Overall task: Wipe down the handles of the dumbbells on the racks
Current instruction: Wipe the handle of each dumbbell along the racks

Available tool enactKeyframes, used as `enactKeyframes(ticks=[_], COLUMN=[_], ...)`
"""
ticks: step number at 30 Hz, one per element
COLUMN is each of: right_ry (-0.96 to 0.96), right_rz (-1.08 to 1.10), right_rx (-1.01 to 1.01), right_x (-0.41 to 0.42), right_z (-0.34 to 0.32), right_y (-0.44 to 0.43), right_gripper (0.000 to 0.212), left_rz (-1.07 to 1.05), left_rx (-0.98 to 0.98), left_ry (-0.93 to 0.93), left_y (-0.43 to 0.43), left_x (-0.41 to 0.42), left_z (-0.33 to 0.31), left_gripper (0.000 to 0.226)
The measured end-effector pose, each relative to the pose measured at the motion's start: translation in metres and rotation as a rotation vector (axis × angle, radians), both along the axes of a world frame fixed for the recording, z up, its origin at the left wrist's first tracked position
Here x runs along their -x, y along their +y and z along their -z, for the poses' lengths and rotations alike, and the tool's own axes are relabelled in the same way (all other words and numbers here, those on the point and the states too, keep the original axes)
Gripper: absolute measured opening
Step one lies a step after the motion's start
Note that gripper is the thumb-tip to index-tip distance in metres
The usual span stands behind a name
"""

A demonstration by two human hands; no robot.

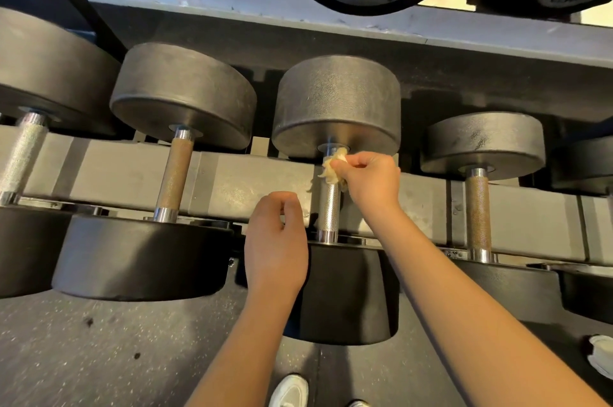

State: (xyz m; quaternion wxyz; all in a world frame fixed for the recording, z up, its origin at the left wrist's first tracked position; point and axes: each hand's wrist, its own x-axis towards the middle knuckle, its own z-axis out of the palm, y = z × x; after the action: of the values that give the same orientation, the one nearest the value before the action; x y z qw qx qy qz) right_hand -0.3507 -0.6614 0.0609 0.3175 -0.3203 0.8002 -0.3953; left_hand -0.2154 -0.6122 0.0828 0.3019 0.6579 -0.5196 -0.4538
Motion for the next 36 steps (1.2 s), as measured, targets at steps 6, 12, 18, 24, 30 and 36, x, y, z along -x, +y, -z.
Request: enactKeyframes(ticks=[6,12,18,24,30,36], right_ry=[-0.043,-0.013,0.057,0.115,0.332,0.179], right_rz=[-0.194,-0.129,-0.034,-0.043,-0.29,-0.186], right_rx=[-0.278,-0.23,-0.081,-0.046,-0.208,-0.207], right_x=[0.004,-0.003,-0.005,-0.006,-0.012,-0.012], right_z=[0.001,-0.006,-0.008,-0.007,-0.011,-0.01], right_y=[0.028,0.021,0.005,0.003,0.024,0.019], right_gripper=[0.014,0.017,0.012,0.015,0.015,0.01], left_rz=[-0.028,-0.011,0.059,0.187,0.269,0.201], left_rx=[0.055,0.035,-0.005,-0.017,0.102,0.041], left_ry=[-0.034,-0.045,-0.083,-0.11,-0.198,-0.146], left_y=[0.001,0.0,-0.003,-0.004,0.004,0.006], left_x=[-0.001,-0.002,-0.002,-0.003,-0.01,-0.011], left_z=[0.004,0.003,0.002,0.002,0.008,0.008], left_gripper=[0.023,0.024,0.018,0.024,0.031,0.033])
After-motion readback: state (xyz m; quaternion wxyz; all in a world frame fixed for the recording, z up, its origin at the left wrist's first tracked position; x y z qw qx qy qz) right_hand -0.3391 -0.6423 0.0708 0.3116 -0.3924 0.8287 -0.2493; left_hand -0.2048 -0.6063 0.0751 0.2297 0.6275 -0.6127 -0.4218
